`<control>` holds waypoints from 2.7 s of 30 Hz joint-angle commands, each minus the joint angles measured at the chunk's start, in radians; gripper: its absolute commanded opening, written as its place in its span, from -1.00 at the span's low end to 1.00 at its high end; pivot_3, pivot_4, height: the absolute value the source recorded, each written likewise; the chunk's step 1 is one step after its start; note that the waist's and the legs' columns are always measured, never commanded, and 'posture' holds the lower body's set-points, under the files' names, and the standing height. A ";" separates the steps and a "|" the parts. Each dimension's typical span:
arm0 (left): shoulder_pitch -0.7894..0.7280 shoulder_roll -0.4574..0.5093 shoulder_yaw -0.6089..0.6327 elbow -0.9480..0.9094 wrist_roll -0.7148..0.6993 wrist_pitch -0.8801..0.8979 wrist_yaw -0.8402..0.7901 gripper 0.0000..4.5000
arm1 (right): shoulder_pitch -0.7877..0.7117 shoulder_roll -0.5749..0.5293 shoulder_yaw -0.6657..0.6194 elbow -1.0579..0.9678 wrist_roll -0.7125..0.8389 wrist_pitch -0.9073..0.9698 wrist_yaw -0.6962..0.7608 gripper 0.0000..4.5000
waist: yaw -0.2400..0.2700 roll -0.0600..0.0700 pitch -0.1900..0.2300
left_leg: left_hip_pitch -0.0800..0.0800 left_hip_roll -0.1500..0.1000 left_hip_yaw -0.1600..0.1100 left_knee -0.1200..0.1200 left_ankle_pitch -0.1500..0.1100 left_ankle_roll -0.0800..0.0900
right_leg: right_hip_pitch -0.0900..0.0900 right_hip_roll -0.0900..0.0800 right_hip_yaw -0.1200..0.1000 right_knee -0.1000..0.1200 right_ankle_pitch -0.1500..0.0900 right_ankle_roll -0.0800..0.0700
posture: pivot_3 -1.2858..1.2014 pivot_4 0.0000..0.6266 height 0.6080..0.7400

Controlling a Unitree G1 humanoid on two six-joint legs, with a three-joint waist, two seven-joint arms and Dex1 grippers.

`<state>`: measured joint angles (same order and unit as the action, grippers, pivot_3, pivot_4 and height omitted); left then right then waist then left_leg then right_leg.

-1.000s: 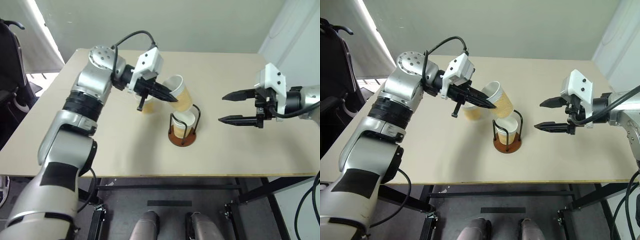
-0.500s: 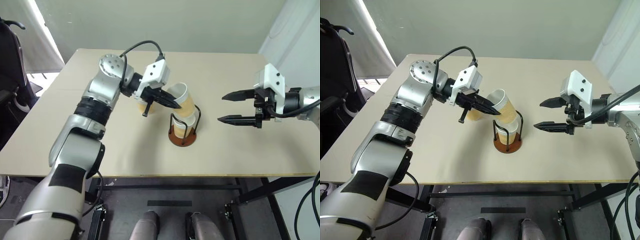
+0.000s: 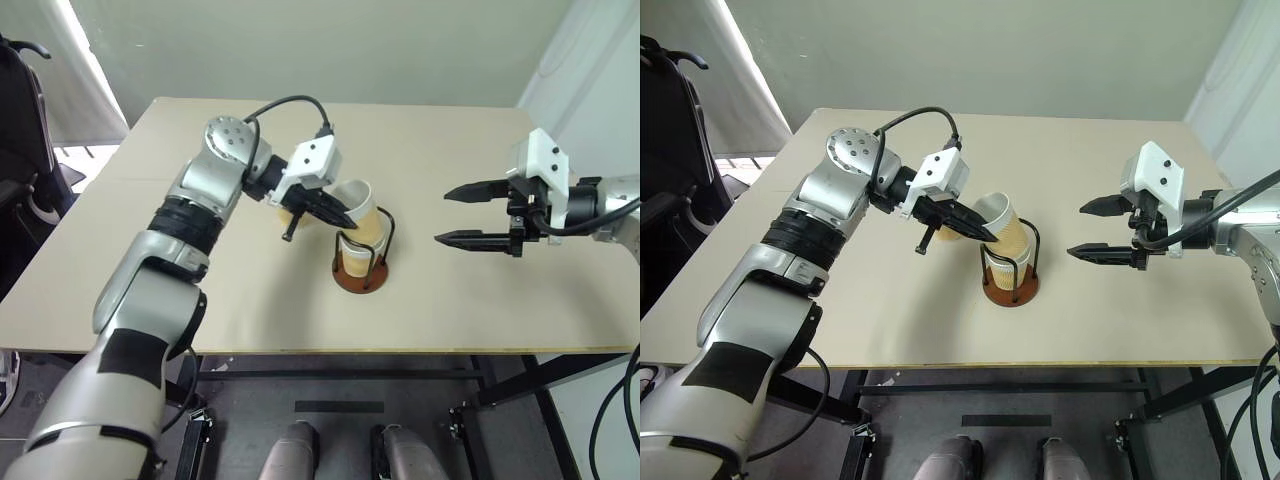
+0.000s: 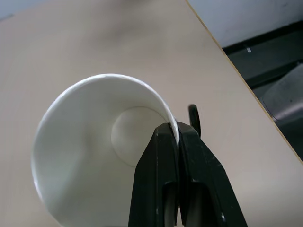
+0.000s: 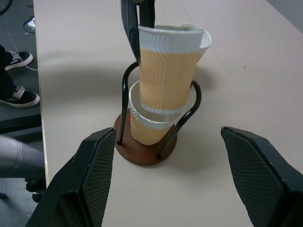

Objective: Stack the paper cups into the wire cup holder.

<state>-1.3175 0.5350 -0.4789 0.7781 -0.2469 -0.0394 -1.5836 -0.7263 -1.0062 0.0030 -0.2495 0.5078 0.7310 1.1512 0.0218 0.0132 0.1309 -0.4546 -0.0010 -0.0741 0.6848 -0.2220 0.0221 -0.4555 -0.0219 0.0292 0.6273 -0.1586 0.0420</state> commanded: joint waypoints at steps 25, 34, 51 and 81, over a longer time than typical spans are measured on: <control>-0.204 -0.090 -0.051 0.246 -0.016 -0.111 -0.031 0.99 | -0.018 -0.016 -0.032 -0.010 0.002 -0.010 -0.003 0.59 | 0.005 0.000 0.000 | -0.001 0.000 0.001 0.001 -0.001 0.001 | 0.001 0.000 0.000 -0.001 0.000 0.003 | 0.03 -0.52 1.00; -0.208 -0.046 0.134 0.290 0.085 -0.172 0.084 0.99 | -0.074 0.044 -0.035 -0.009 -0.003 -0.034 -0.053 0.59 | 0.002 0.000 0.000 | 0.000 0.000 0.001 0.001 -0.001 0.001 | 0.000 0.000 0.001 -0.001 -0.001 0.004 | 0.03 -0.52 1.00; -0.121 0.102 0.107 0.443 0.499 -0.375 0.412 0.99 | -0.103 0.054 0.042 0.050 -0.121 -0.248 0.028 0.59 | 0.003 0.000 0.000 | -0.001 -0.002 0.000 0.001 -0.001 0.002 | -0.001 -0.001 0.001 0.000 -0.001 0.002 | 0.03 -0.52 1.00; -0.039 0.010 0.038 0.532 0.739 -0.419 0.627 0.43 | -0.086 0.047 0.019 -0.007 -0.096 -0.155 0.038 0.59 | 0.003 0.000 0.000 | 0.000 -0.003 0.002 0.000 0.000 0.001 | -0.002 0.000 0.002 0.000 -0.001 0.001 | 0.03 -0.52 1.00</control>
<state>-1.3499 0.5426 -0.4453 1.3085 0.4842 -0.4580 -0.9692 -0.8032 -0.9460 0.0612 -0.2298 0.4004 0.5760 1.1963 0.0244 0.0129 0.1307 -0.4545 -0.0036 -0.0732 0.6852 -0.2223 0.0226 -0.4576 -0.0225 0.0313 0.6280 -0.1594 0.0434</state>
